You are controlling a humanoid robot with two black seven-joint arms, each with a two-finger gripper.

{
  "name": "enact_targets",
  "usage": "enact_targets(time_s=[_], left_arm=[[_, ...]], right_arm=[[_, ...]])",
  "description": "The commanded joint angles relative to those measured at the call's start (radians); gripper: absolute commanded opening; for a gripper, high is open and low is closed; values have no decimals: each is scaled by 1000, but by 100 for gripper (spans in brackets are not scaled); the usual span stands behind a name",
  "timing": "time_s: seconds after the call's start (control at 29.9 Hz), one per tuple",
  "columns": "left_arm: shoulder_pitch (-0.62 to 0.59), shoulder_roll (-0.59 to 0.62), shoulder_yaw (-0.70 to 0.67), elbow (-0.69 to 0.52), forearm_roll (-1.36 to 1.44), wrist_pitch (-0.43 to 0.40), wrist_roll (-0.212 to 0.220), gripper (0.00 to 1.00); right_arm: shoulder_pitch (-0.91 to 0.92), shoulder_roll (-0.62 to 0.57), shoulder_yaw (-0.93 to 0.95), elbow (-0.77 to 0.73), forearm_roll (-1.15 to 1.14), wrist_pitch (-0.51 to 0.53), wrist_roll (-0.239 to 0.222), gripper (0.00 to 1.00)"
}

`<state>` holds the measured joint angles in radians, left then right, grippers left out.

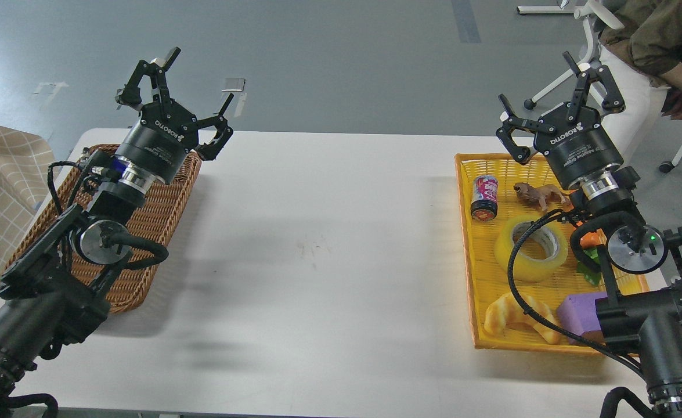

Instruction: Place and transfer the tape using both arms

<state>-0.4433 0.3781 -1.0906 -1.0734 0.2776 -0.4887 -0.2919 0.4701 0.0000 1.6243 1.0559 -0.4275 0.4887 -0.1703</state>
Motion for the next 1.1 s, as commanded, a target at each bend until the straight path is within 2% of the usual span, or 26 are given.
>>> enact_targets(time_s=[0.0, 1.07], left_arm=[[0, -2, -3, 0, -5, 0, -7, 98], [-11, -8, 12, 4, -8, 0, -3, 98]], right_arm=[[2, 0, 0, 1, 1, 0, 0, 100], [12, 0, -9, 18, 0, 0, -5, 100]])
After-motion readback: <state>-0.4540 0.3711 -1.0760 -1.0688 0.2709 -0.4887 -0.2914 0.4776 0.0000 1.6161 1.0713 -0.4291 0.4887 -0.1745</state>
